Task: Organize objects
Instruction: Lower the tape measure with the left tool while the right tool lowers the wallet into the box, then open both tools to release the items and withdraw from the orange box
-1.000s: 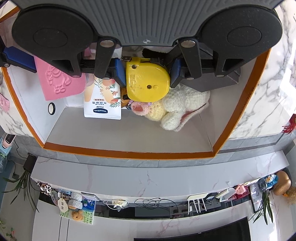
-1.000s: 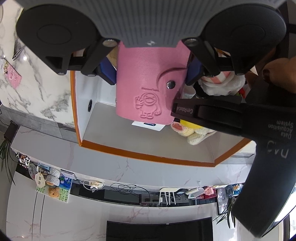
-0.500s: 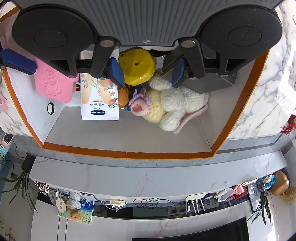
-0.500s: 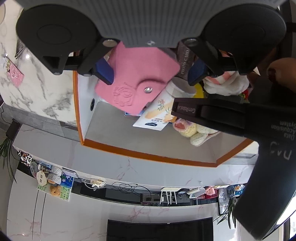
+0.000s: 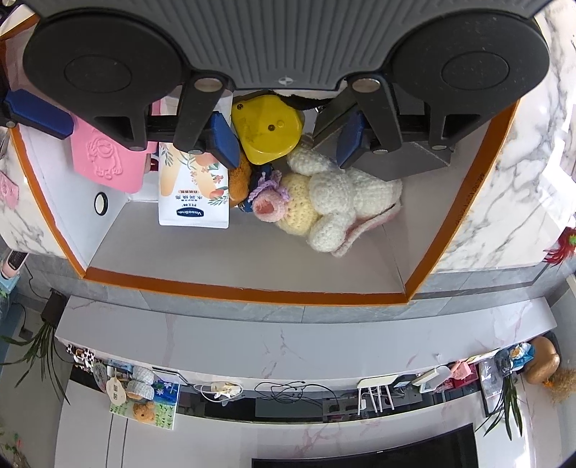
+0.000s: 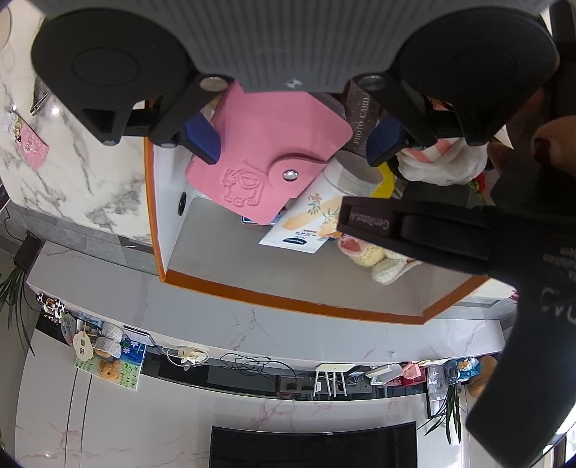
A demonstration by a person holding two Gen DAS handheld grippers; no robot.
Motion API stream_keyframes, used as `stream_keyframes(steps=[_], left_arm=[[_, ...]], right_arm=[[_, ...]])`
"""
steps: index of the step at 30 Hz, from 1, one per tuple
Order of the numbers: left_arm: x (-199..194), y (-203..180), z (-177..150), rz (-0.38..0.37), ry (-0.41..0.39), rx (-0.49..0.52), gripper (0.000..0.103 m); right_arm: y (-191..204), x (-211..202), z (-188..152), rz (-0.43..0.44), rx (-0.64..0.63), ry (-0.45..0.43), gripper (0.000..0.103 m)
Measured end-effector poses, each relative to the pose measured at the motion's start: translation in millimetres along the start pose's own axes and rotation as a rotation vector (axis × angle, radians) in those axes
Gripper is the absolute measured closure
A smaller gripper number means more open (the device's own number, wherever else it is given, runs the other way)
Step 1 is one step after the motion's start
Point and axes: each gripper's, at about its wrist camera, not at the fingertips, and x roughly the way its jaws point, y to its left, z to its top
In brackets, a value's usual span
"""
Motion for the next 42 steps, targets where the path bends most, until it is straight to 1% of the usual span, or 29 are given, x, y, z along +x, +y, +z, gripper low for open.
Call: stream_keyframes(steps=[8, 19, 31, 37, 40, 42], left_arm=[[-7.4, 3.5, 1.5, -0.001, -0.017, -0.02, 0.032], [-24.7, 9.3, 2.1, -0.004, -0.05, -0.043, 0.032], [-61.7, 27.8, 0.2, 0.005, -0.105, -0.09, 0.032], [-85.5, 46.9, -4.4, 0.034, -0.138, -0.119, 0.027], [-93.9, 57.4, -10.3, 0.063, -0.135, -0.122, 0.026], [-97.6, 64.3, -16.2, 0.096, -0.125, -0.129, 0.026]], right_arm=[[3.2, -5.8, 0.8, -0.014, -0.003, -0.008, 0.009], [12.7, -13.8, 0.0, -0.033, 0.015, -0.018, 0.008], [21.3, -35.1, -0.6, -0.068, 0.038, -0.03, 0.007], [19.9, -48.0, -1.0, -0.084, 0.055, -0.042, 0.007], [19.1, -53.8, -2.3, -0.079, 0.069, -0.042, 0.007], [18.6, -57.4, -2.9, -0.071, 0.085, -0.041, 0.007]])
